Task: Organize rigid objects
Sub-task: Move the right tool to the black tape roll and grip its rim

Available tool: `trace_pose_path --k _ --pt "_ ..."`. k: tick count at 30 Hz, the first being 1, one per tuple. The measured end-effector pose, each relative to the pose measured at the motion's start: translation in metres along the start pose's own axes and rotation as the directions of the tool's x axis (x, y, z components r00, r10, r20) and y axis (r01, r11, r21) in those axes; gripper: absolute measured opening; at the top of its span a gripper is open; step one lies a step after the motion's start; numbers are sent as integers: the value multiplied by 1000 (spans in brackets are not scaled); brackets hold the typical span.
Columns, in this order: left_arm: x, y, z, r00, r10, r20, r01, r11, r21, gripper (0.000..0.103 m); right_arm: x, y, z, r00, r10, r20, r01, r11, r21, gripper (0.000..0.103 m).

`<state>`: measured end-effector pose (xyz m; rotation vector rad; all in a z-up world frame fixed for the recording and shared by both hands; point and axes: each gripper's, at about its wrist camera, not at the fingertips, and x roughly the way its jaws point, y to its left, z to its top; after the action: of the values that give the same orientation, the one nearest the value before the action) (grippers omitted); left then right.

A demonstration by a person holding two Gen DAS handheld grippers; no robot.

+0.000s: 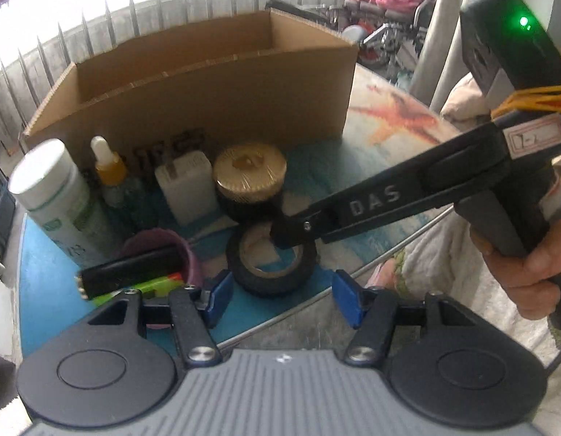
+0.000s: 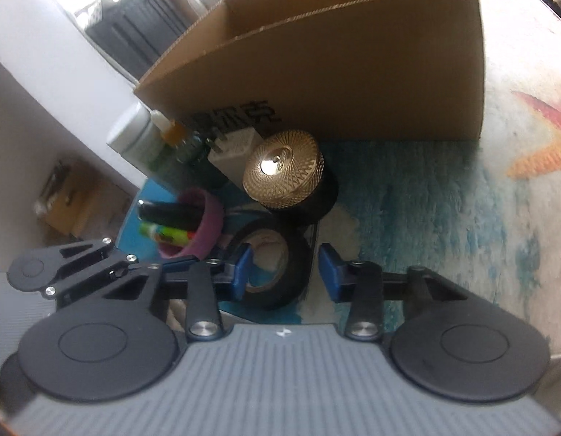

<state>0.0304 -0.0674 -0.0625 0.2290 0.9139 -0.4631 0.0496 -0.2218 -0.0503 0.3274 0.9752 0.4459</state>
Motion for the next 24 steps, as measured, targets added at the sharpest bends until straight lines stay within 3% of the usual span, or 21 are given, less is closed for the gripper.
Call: trace_pose_path --k 8,24 --pt "16 2 1 999 19 -48 -20 999 -28 62 10 3 2 1000 -30 -8 30 998 -51 17" --pt "19 0 2 997 50 -51 -52 998 -36 61 7 5 -1 999 -35 -18 34 998 -53 17"
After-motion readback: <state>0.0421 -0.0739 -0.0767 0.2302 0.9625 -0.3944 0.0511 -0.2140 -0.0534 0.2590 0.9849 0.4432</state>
